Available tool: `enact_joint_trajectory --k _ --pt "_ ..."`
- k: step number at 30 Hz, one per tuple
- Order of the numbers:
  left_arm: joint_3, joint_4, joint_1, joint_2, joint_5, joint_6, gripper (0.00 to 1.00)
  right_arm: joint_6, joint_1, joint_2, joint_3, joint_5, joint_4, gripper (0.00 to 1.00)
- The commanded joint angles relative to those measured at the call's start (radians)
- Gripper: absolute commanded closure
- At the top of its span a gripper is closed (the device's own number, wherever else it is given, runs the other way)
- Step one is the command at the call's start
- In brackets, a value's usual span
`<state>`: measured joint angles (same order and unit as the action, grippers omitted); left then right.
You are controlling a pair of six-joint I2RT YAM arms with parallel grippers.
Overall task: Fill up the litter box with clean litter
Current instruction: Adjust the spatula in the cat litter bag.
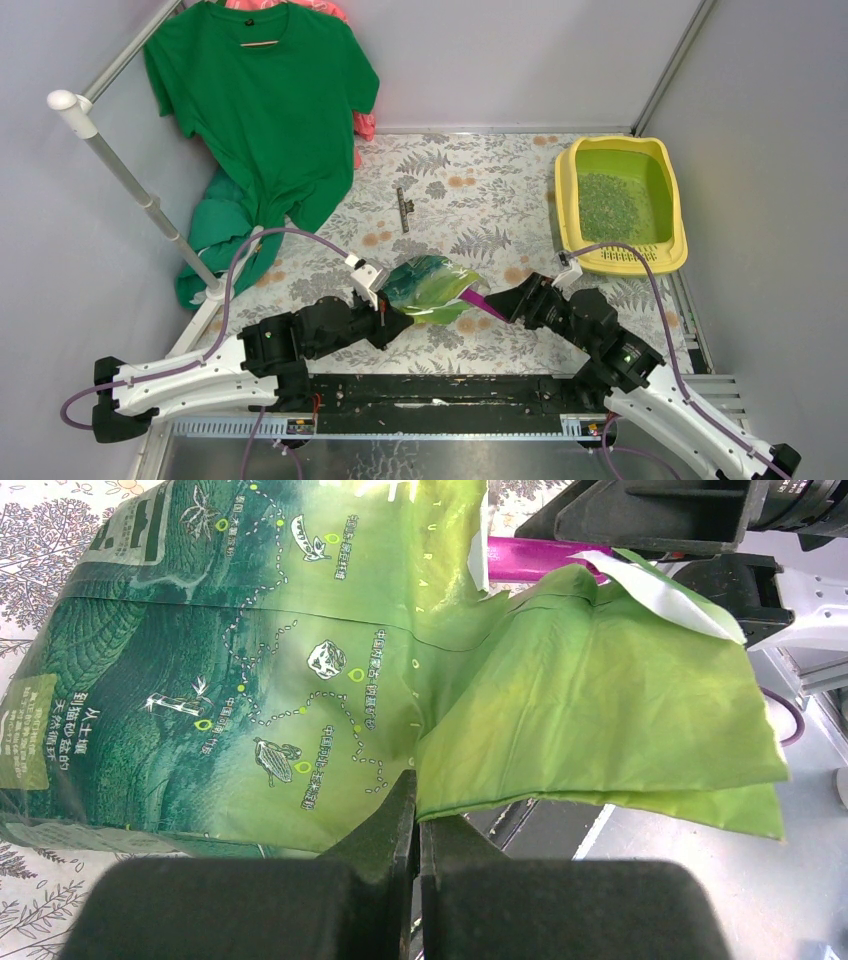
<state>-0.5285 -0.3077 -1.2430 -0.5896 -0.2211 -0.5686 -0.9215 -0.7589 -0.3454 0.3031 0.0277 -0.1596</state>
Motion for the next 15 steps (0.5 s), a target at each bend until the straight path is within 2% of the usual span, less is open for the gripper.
enact_joint_trajectory --k 1,9,12,15 --pt "-0.042 0.053 -0.011 0.016 0.022 -0.016 0.99 -0.032 -0.001 0.038 -0.019 0.026 0.06 0.29" --pt "-0.046 0.053 -0.012 0.012 0.024 -0.013 0.99 -0.058 0.0 0.072 -0.056 0.048 0.049 0.31" --pt "-0.049 0.052 -0.012 0.006 0.022 -0.011 0.99 -0.063 -0.002 0.087 -0.06 0.053 0.05 0.39" --pt "-0.052 0.052 -0.012 0.0 0.022 -0.011 0.99 -0.065 -0.001 0.085 -0.056 0.061 0.045 0.42"
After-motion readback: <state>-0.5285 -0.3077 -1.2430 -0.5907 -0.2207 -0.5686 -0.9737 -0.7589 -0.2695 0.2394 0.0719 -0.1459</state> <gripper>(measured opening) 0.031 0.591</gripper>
